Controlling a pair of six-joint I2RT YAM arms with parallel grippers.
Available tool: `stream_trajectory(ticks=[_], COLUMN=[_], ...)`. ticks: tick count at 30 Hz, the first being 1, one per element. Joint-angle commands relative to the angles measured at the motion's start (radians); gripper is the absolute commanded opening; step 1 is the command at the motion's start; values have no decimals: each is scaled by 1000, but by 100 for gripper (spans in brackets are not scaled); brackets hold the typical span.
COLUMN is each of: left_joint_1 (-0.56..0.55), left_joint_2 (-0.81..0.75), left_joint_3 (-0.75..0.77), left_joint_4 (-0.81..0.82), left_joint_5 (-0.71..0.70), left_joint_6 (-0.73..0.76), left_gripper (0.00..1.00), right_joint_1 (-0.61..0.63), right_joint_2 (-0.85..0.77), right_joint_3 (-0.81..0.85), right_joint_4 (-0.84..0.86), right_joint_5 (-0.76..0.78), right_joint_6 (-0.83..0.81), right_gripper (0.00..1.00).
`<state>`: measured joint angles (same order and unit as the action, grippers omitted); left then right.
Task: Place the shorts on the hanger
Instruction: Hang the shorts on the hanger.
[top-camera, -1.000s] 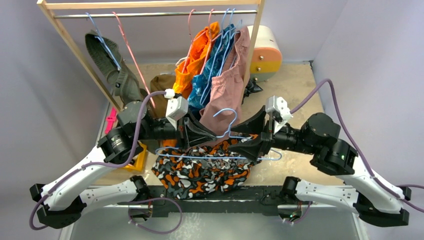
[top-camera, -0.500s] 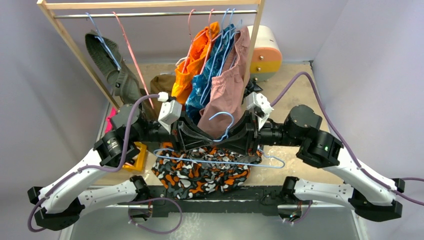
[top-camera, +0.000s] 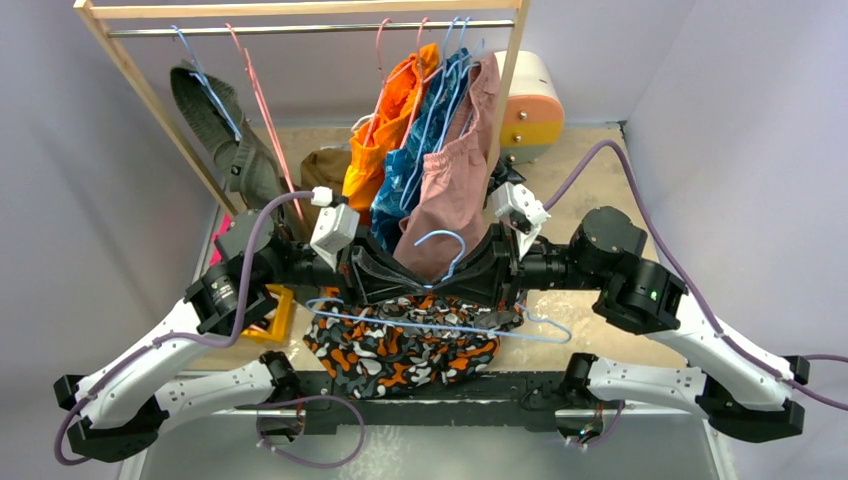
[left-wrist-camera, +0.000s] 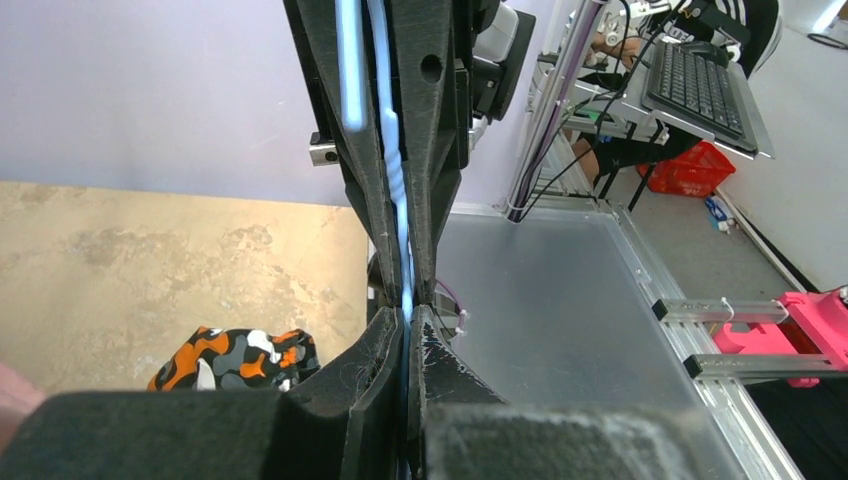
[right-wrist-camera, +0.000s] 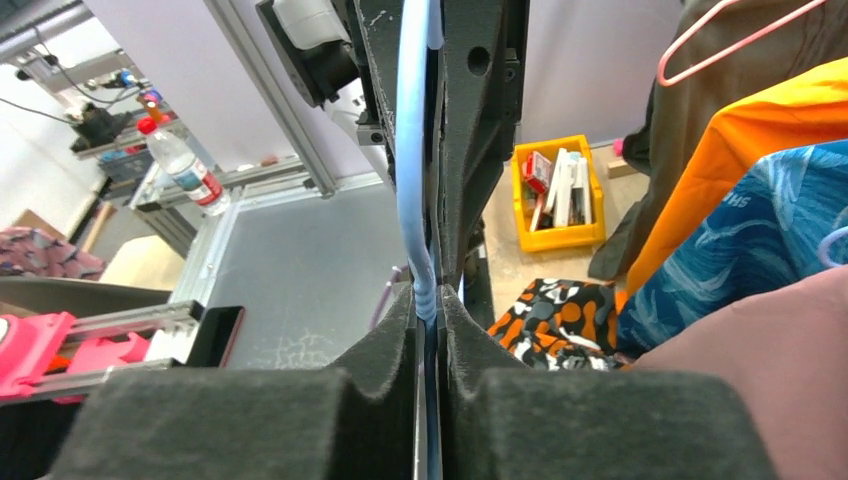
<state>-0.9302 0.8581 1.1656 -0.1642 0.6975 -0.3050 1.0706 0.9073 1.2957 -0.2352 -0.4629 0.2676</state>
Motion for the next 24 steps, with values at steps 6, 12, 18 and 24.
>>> stream_trajectory(ticks=[6, 12, 18, 24], left_joint_1=[7, 7, 7, 7], left_joint_2=[-6, -63, -177, -226], left_joint_3=[16, -13, -78, -95], left_joint_4=[-9, -102, -133, -297], left_joint_5=[-86, -265, -445, -652], left_joint_6=[1, -9, -118, -273], left_gripper=[19, 63, 72, 76], right_joint_1=[6, 6, 5, 5], right_joint_2=[-15, -108, -200, -203], right_joint_3=[27, -24, -47, -22], right_joint_4=[65, -16, -166, -317], right_joint_5=[20, 142, 268, 323], right_joint_6=[-5, -50, -58, -69], right_gripper=[0, 0, 0, 0])
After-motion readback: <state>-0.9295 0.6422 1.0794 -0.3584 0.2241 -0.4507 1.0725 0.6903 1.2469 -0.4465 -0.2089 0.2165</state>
